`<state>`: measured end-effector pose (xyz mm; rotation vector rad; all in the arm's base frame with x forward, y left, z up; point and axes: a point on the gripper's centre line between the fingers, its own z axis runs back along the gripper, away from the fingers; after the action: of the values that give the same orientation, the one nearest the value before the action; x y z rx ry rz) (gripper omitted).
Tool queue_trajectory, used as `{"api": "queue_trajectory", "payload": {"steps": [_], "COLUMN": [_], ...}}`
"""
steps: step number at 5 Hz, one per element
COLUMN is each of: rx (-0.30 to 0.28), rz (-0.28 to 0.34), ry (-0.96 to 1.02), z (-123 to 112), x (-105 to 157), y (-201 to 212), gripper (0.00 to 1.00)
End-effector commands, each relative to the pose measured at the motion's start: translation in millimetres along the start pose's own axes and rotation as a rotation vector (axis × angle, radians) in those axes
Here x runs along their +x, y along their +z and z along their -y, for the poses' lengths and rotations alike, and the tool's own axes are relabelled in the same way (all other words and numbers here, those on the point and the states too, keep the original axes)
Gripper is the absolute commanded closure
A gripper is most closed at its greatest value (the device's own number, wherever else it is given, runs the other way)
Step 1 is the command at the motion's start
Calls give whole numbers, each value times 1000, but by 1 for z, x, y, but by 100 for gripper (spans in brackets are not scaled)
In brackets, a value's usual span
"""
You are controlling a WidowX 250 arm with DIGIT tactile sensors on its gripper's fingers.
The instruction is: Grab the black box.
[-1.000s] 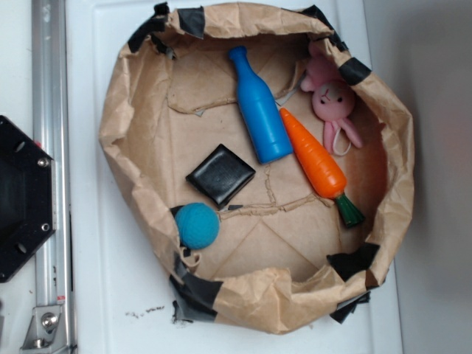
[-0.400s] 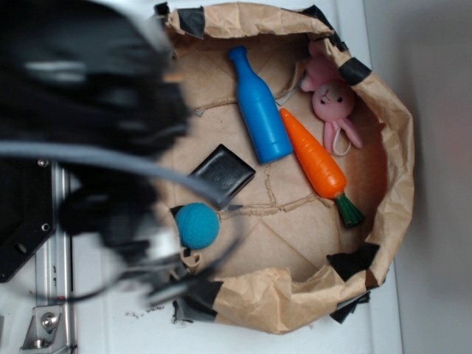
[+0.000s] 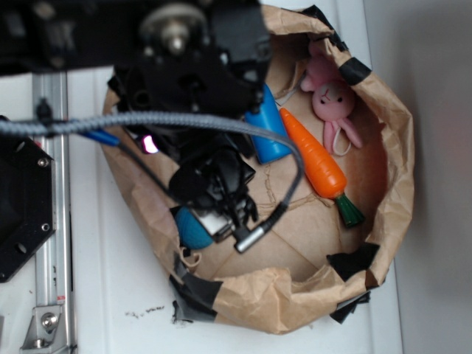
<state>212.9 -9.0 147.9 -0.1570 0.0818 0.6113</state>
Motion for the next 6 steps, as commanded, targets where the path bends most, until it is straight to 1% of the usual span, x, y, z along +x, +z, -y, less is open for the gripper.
{"api": "queue_trajectory", "payload": {"steps": [1,2,3,4,5,6], "rx": [92,126,132,126,104,156], "rz": [73,75,60,70,128,87], "ry": [58,51,47,42,-35,-78], "z": [-25,-20,-18,-15,-17,-10], "x": [23,48,51,48,53,55], "y": [-46,-55,-61,-62,-57,-87], "gripper": [0,0,0,0,0,0]}}
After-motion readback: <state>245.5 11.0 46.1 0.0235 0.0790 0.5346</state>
